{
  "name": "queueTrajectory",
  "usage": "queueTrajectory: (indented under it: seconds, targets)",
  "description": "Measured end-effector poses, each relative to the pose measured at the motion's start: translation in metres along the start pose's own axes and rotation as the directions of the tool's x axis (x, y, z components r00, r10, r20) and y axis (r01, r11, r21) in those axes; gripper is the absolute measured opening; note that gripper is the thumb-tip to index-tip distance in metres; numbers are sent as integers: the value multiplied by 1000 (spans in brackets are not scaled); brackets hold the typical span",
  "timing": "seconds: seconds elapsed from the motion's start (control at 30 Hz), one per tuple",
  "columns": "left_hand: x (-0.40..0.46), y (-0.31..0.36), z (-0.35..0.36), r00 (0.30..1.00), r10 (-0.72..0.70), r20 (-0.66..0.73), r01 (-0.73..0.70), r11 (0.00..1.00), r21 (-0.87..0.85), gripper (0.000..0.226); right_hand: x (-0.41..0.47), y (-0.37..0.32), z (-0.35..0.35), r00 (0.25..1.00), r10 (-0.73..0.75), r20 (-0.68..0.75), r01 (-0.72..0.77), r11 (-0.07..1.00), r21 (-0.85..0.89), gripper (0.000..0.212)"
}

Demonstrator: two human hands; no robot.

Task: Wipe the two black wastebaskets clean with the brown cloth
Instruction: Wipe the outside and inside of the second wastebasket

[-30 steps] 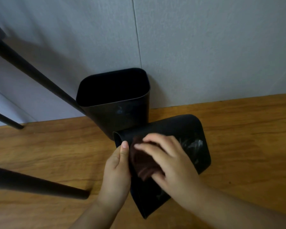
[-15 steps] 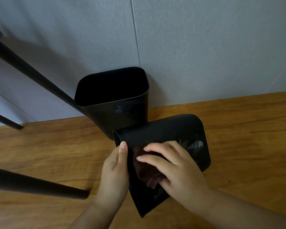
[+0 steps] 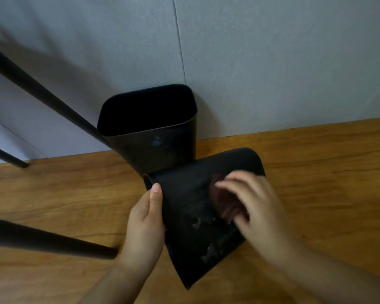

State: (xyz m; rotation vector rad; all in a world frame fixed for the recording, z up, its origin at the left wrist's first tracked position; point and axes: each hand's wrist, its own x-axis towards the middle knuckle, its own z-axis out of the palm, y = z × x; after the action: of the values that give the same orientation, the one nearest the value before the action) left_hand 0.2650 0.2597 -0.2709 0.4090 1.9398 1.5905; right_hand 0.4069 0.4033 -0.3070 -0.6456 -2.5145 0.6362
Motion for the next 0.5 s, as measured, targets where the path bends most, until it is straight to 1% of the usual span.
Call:
queueTrajectory:
  seconds: [0.03, 0.07, 0.1, 0.13, 0.17, 0.23, 0.27, 0.3, 0.33, 0.4, 0.47, 0.5]
  targets:
    - [-1, 0, 0, 1000, -1, -1, 1, 1000, 5, 46, 5, 3, -2, 996, 78, -35, -78, 997, 14, 60]
    - [-1, 1, 0, 1000, 1, 1, -1, 1000, 13, 45, 11, 0, -3, 992, 115, -58, -113, 993, 30, 58]
    - [-2, 3, 2, 1000, 4, 5, -4, 1000, 20, 45, 16, -9, -4, 992, 109, -61, -106, 993, 43, 58]
    - [-2, 4, 3, 1000, 7, 5, -7, 1000, 29, 45, 18, -21, -4, 998, 60, -37, -58, 997, 47, 59]
    - [-2, 4, 4, 1000, 17, 4, -17, 999, 45, 46, 17, -33, -3, 1000, -29, 9, 28, 999, 43, 59]
    - [-2, 3, 4, 999, 44, 1, -44, 997, 68, 47, 7, -46, 2, 966, -234, 112, 229, 972, 54, 56]
    - [-2, 3, 3, 999, 45, -5, -45, 997, 63, 47, -1, -42, 5, 945, -294, 143, 288, 956, 63, 53]
    - [-2, 3, 1, 999, 41, -11, -40, 998, 56, 47, -8, -34, 5, 941, -304, 149, 298, 953, 64, 53]
    - [-2, 2, 0, 999, 33, -17, -32, 998, 51, 46, -11, -22, 5, 956, -261, 131, 256, 965, 52, 55]
    - [-2, 1, -1, 1000, 18, -22, -17, 999, 51, 46, -11, 0, 3, 996, -76, 47, 74, 996, 42, 61]
    - [-3, 1, -1, 1000, 19, -15, -18, 998, 56, 46, -1, 7, 2, 995, 91, -45, -88, 994, 71, 59]
    - [-3, 2, 1, 1000, 22, -9, -22, 998, 62, 45, 4, 3, 2, 989, 134, -69, -128, 988, 82, 59]
